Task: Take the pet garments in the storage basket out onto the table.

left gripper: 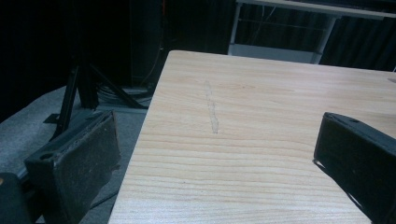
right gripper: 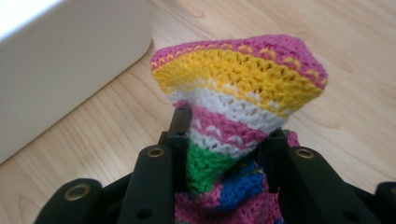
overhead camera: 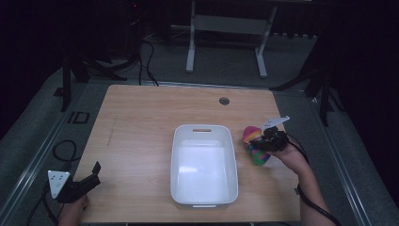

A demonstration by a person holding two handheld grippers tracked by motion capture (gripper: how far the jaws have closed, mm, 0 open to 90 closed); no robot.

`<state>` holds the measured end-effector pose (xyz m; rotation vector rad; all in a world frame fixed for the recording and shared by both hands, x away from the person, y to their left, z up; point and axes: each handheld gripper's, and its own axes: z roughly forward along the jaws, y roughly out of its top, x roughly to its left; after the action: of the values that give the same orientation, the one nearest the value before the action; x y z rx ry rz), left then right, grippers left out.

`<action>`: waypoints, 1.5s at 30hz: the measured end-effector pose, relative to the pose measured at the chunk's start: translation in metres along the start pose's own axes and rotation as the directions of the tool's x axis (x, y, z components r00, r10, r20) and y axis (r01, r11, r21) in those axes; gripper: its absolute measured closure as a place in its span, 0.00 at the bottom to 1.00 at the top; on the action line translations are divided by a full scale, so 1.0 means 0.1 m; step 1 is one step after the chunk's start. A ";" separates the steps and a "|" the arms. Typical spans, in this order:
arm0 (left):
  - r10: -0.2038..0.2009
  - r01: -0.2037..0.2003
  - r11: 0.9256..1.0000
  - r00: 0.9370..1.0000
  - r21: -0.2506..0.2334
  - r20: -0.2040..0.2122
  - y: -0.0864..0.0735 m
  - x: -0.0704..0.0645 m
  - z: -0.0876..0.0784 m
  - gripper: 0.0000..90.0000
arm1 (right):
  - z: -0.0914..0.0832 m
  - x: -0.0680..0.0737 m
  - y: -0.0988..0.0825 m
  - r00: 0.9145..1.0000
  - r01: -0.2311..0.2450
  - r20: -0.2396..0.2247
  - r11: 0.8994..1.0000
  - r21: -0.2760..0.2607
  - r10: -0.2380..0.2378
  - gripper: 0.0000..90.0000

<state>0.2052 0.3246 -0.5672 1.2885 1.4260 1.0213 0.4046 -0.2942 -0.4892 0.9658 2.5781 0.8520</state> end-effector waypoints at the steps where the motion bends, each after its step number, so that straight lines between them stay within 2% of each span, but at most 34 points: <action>1: 0.000 0.000 1.000 1.000 0.000 0.000 0.00 0.00 0.00 0.01 | 0.00 0.00 0.00 1.000 0.000 0.000 1.000 0.000 0.000 0.74; 6: -0.001 0.001 1.000 1.000 0.000 0.001 0.00 0.00 0.00 0.01 | 0.20 0.02 -0.05 0.999 -0.031 -0.016 1.000 -0.002 0.031 0.73; 12: 0.001 -0.001 1.000 1.000 0.000 0.002 0.00 0.00 0.00 0.01 | 0.35 0.05 -0.07 0.999 -0.037 -0.008 0.999 0.007 0.037 0.72; 17: 0.004 -0.004 1.000 1.000 0.001 0.002 0.00 0.00 0.00 0.01 | 0.46 0.07 -0.14 0.997 -0.082 -0.007 0.997 -0.014 0.082 0.72; 20: 0.002 -0.002 1.000 1.000 0.000 0.002 0.00 0.00 0.00 0.01 | 0.47 0.08 -0.17 0.995 -0.099 -0.006 0.995 -0.032 0.099 0.71; 24: 0.003 -0.003 1.000 1.000 0.000 0.000 0.00 0.00 0.00 0.01 | 0.45 0.09 -0.14 0.996 -0.092 0.018 0.996 -0.014 0.092 0.65; 25: 0.001 -0.001 1.000 1.000 0.000 0.000 0.00 0.00 0.00 0.01 | 0.42 0.11 -0.11 0.996 -0.079 0.041 0.997 -0.002 0.079 0.56; 26: 0.000 0.000 1.000 1.000 0.000 -0.001 0.00 0.00 0.00 0.01 | 0.39 0.12 -0.09 0.996 -0.075 0.046 0.997 0.001 0.075 0.52; 31: 0.000 0.000 1.000 1.000 0.000 -0.001 0.00 0.00 0.00 0.01 | 0.19 0.13 -0.03 0.995 -0.059 0.077 0.998 -0.005 0.059 0.37; 37: 0.000 0.000 1.000 1.000 0.000 -0.004 0.00 0.00 0.00 0.01 | -0.13 0.06 -0.01 0.988 -0.078 0.126 0.994 -0.080 0.087 0.22; 40: -0.001 0.001 1.000 1.000 0.001 -0.004 0.00 0.00 0.00 0.01 | -0.28 0.01 -0.05 0.977 -0.108 0.170 0.986 -0.130 0.129 0.17; 44: -0.001 0.001 1.000 1.000 0.001 -0.005 0.00 0.00 0.00 0.01 | -0.42 -0.05 -0.16 0.960 -0.158 0.198 0.967 -0.198 0.197 0.16; 45: -0.001 0.001 1.000 1.000 0.001 -0.005 0.00 0.00 0.00 0.01 | -0.44 -0.07 -0.20 0.958 -0.166 0.200 0.965 -0.204 0.207 0.12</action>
<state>0.2052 0.3246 -0.5672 1.2865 1.4308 1.0242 0.3813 -0.3300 -0.4660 1.1883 2.2042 0.9548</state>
